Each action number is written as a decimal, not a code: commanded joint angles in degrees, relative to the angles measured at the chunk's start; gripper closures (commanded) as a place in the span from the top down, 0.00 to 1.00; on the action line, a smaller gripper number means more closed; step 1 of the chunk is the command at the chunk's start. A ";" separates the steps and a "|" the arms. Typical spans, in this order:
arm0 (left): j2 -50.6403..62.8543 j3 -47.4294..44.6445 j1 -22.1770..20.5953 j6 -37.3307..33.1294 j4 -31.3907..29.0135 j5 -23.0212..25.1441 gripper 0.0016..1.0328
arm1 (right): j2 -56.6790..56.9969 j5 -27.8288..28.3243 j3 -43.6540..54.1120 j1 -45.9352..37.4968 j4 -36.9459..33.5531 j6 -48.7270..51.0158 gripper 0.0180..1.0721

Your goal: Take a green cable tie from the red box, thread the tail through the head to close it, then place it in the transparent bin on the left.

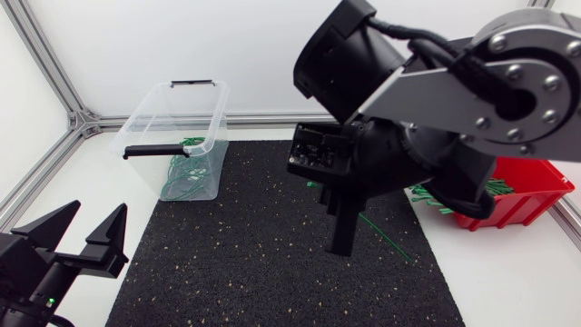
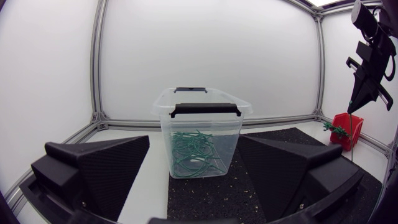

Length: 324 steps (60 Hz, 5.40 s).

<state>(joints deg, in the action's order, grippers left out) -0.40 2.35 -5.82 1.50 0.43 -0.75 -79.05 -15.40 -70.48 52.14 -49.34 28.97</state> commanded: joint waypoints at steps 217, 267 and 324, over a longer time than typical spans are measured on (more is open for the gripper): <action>-0.30 -2.26 -1.47 1.05 -1.22 -0.12 0.96 | -14.29 21.90 14.67 -11.89 15.24 10.14 0.08; -0.30 -2.26 -1.29 1.14 -1.04 -0.12 0.96 | -20.18 -20.37 30.40 6.31 52.51 10.14 0.10; -0.30 -2.26 -1.47 1.23 -1.13 -0.12 0.96 | -6.56 -0.86 27.15 -0.64 36.16 9.09 0.74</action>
<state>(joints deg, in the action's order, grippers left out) -0.40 2.35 -7.31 1.54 0.30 -0.75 -84.20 -18.41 -40.45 53.65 -12.08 39.03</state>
